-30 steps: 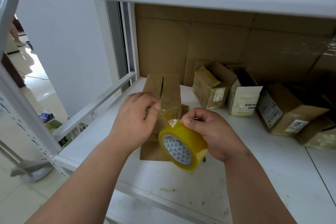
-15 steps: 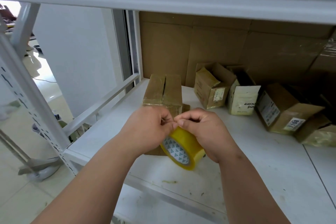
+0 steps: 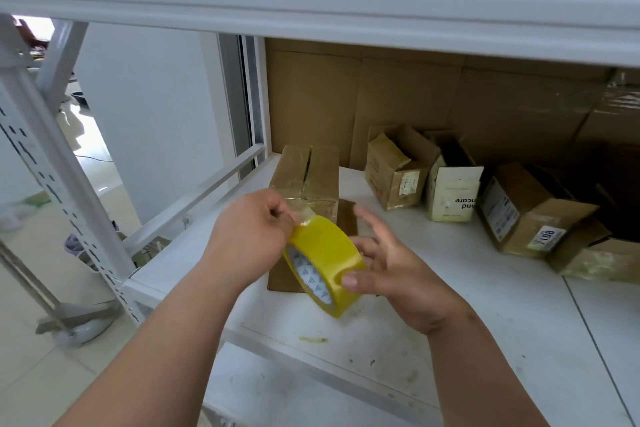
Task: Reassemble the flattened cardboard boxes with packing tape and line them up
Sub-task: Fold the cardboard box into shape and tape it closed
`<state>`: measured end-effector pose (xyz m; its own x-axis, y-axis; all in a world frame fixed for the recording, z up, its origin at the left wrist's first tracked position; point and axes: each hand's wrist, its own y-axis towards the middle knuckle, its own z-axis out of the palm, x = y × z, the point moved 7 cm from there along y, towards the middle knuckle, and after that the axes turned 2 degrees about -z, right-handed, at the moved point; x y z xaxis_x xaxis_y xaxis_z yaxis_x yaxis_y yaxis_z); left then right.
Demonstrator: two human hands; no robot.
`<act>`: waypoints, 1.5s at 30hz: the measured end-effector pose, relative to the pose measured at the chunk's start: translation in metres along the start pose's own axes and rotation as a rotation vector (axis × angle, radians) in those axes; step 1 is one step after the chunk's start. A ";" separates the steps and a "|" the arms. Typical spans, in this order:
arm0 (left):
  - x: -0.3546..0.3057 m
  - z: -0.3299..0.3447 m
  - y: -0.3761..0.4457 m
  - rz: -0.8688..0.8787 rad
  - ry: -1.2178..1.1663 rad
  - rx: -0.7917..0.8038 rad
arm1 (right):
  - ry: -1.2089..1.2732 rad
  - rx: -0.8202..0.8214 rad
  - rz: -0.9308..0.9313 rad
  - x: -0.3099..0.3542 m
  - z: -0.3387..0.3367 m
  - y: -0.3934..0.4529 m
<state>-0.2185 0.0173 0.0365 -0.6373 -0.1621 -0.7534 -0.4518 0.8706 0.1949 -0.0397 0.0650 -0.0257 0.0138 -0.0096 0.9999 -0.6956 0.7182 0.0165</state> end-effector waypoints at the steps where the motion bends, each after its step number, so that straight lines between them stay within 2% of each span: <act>1: 0.003 -0.005 0.000 -0.028 -0.051 -0.034 | -0.049 0.022 0.011 -0.003 0.000 -0.001; 4: 0.006 -0.012 0.001 -0.064 -0.087 -0.085 | -0.180 0.061 0.009 -0.010 0.005 -0.001; 8: 0.015 -0.011 0.003 -0.127 -0.253 -0.037 | 0.024 0.011 -0.076 0.000 -0.001 0.003; 14: 0.019 -0.013 0.005 -0.191 -0.476 -0.037 | 0.026 -0.011 -0.157 0.016 -0.012 0.005; 23: 0.027 -0.037 0.020 -0.198 -0.576 -0.173 | -0.011 -0.085 -0.237 0.033 -0.045 0.007; 26: 0.025 -0.038 0.026 -0.210 -0.588 -0.164 | -0.029 -0.102 -0.227 0.035 -0.052 0.009; 29: 0.025 -0.033 0.032 -0.241 -0.600 -0.178 | -0.027 -0.156 -0.233 0.042 -0.063 0.017; 34: 0.037 -0.055 0.044 -0.298 -0.671 -0.310 | 0.030 -0.274 -0.238 0.047 -0.099 0.020; 45: 0.070 -0.029 0.067 -0.387 -0.629 -0.271 | -0.179 -0.446 -0.133 0.056 -0.121 0.043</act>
<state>-0.3118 0.0508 0.0150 0.0328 -0.0673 -0.9972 -0.7575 0.6492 -0.0688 0.0177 0.1794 0.0305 -0.0689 -0.2123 0.9748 -0.3210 0.9299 0.1798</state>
